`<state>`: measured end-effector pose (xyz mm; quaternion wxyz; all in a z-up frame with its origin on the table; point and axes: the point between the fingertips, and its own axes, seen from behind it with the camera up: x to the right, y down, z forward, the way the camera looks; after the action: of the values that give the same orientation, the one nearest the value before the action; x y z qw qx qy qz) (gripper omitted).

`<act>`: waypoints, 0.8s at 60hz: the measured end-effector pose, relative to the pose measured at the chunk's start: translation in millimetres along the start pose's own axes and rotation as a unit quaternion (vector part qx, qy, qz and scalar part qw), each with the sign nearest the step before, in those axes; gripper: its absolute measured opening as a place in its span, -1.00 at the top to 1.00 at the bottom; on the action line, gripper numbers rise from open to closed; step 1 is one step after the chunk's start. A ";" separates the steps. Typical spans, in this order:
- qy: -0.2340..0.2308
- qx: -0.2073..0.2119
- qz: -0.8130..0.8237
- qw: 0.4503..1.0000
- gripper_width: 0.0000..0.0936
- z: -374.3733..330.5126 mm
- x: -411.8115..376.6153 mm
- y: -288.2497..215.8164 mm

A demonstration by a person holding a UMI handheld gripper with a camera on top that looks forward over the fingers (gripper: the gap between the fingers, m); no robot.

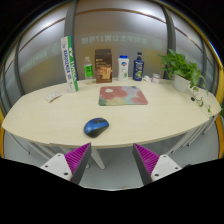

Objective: Arrange mouse

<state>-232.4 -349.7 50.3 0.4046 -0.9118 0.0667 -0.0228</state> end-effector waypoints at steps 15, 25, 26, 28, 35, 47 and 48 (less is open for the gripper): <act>-0.034 0.011 -0.021 0.999 -0.82 78.4 -72.6 -10.4; -0.025 -0.002 -0.016 1.000 -0.81 113.0 -80.5 -19.0; -0.026 -0.003 -0.015 1.000 -0.81 114.3 -82.2 -21.2; -0.029 -0.002 -0.011 1.000 -0.81 117.2 -85.5 -26.0; -0.031 -0.004 -0.016 0.999 -0.74 133.1 -95.5 -41.0; -0.034 -0.005 -0.057 0.998 -0.11 155.5 -108.1 -53.6; -0.035 -0.005 -0.063 0.997 -0.08 155.4 -108.2 -54.4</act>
<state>-319.0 -184.3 -12.4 0.3999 -0.9164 -0.0046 -0.0160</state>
